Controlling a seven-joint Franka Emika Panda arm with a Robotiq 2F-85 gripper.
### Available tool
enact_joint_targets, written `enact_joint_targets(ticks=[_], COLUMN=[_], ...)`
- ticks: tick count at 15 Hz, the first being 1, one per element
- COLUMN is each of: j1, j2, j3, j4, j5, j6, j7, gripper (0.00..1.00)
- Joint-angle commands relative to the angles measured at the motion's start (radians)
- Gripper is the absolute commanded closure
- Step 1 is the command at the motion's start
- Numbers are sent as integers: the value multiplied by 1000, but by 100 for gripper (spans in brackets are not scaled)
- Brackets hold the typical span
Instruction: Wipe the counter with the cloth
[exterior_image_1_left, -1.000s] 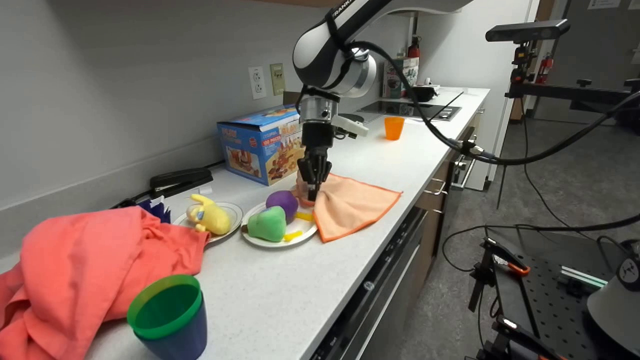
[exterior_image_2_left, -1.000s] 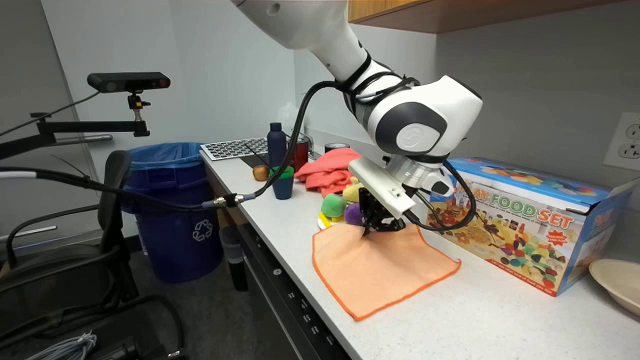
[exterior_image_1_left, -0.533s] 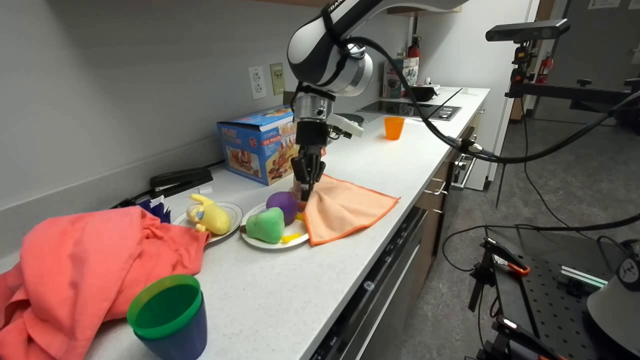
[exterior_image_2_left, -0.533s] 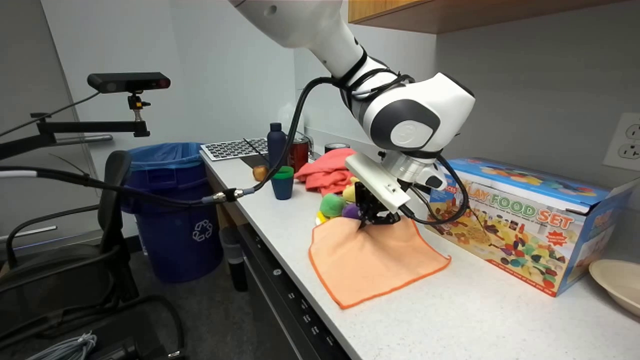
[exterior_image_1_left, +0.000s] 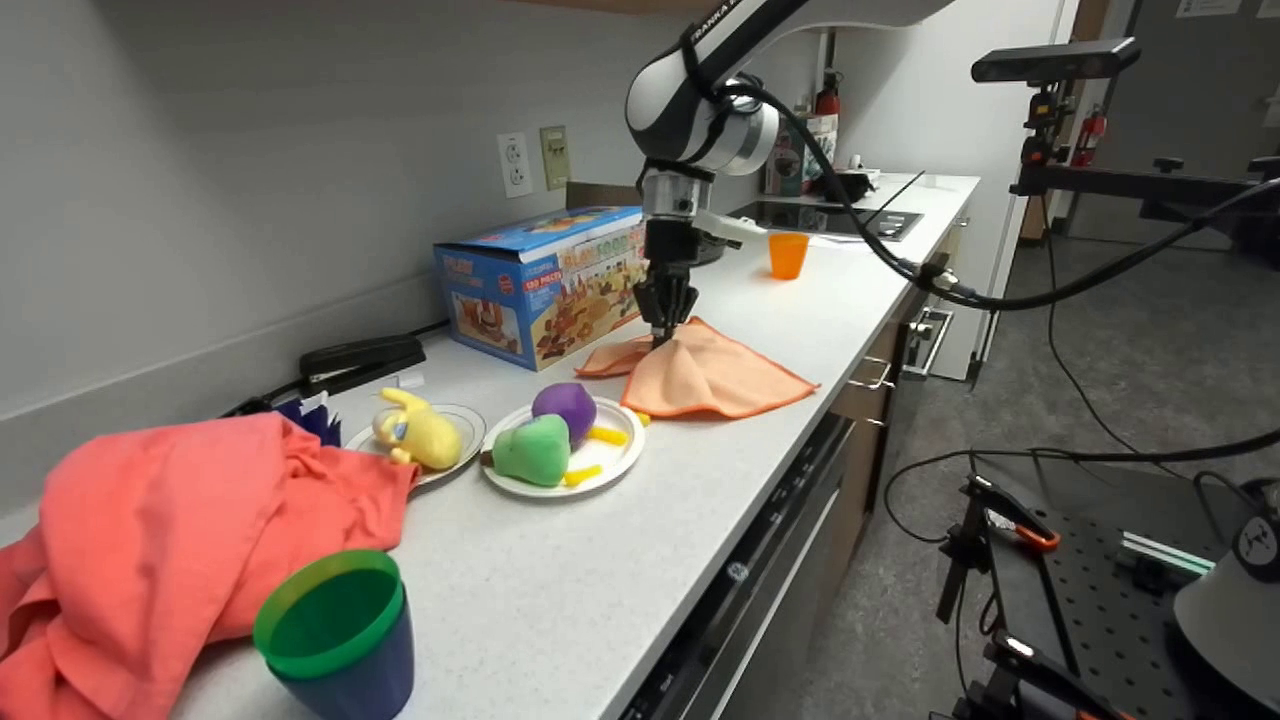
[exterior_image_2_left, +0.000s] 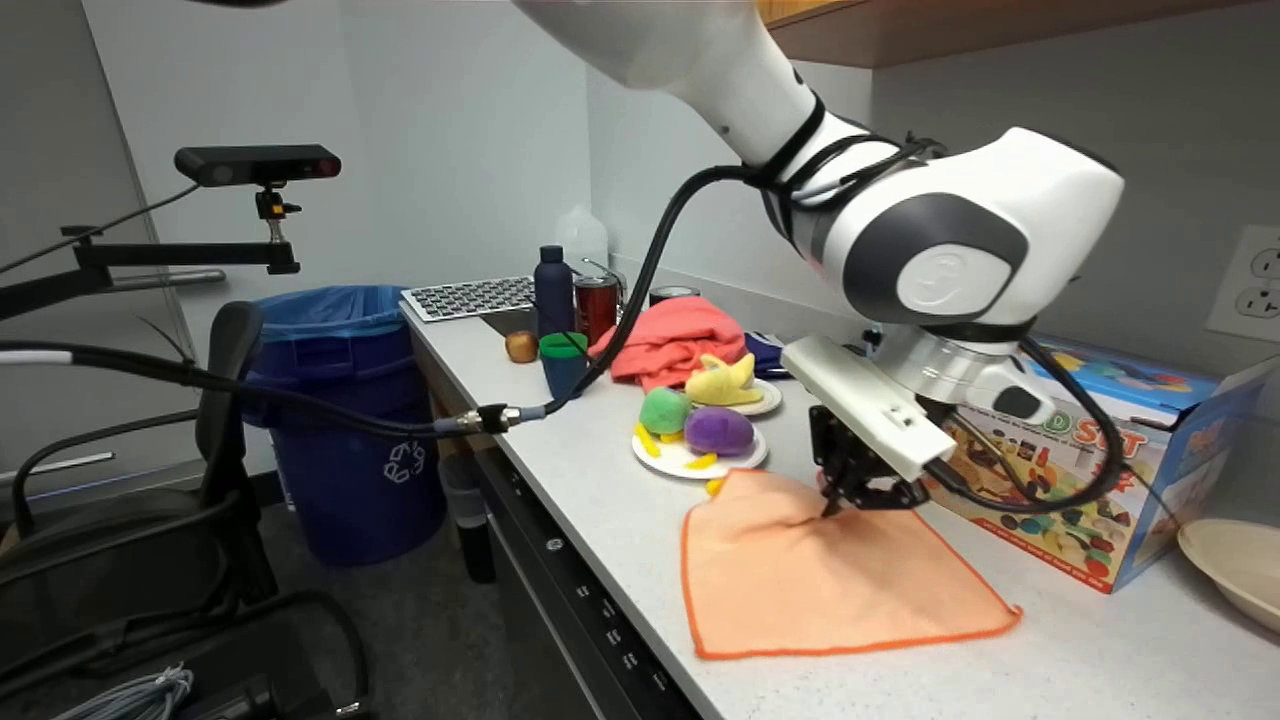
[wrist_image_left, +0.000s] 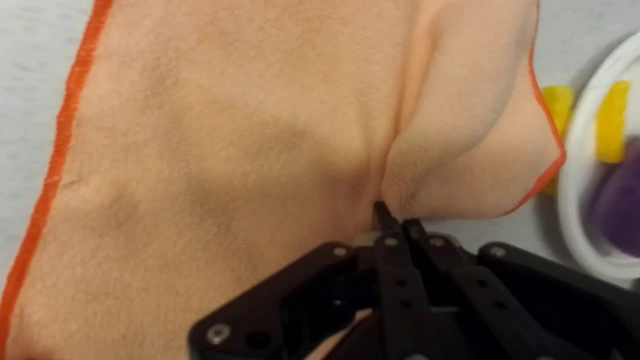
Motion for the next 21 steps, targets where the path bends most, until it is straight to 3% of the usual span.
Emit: enact_joint_targets(ticks=[1,11,21], j1=[-32,-93,-14], j2=[66,176,113], j3=[-59,-124,7], j4=[63,173,115], j5=[-55,-94,-120], j6=[52,126,-6], j7=[79,280,184], gripper=[99,99,99])
